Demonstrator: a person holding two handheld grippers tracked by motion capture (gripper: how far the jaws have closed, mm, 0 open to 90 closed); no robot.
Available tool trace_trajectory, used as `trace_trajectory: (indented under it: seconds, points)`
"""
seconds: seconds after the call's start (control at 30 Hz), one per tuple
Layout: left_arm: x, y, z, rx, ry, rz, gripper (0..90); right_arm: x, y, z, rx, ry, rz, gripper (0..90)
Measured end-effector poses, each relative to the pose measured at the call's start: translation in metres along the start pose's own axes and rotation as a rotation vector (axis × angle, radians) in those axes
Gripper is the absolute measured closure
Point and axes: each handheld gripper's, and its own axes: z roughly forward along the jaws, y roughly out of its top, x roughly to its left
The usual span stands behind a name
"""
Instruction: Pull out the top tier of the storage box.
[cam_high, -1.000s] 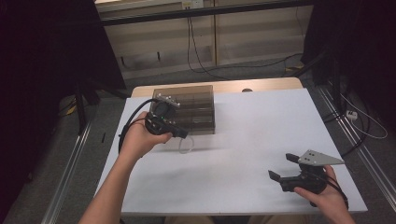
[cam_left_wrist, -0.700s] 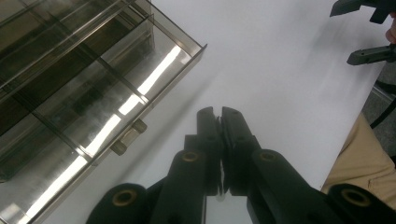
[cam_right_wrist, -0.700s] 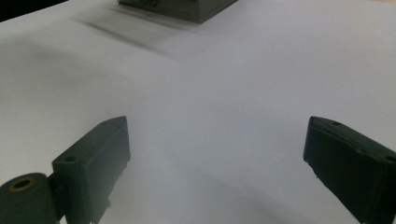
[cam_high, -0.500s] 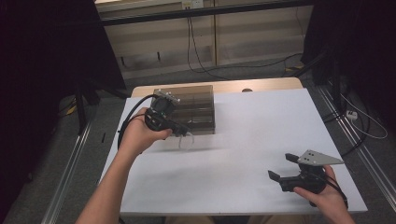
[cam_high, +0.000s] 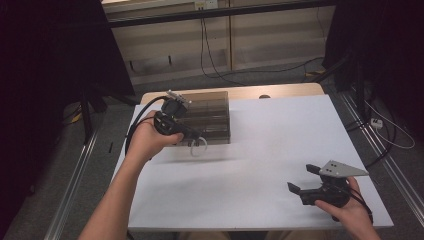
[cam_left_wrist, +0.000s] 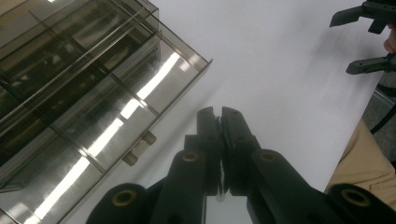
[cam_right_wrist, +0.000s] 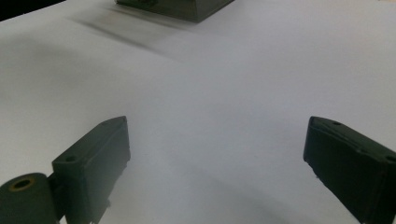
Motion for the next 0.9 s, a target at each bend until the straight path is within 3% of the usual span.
trace_trajectory:
  seconds: [0.9]
  points:
    - [0.011,0.011,-0.006,-0.021,0.021,-0.002,87.5,0.0,0.0,-0.001,-0.001,0.002,-0.001,6.7]
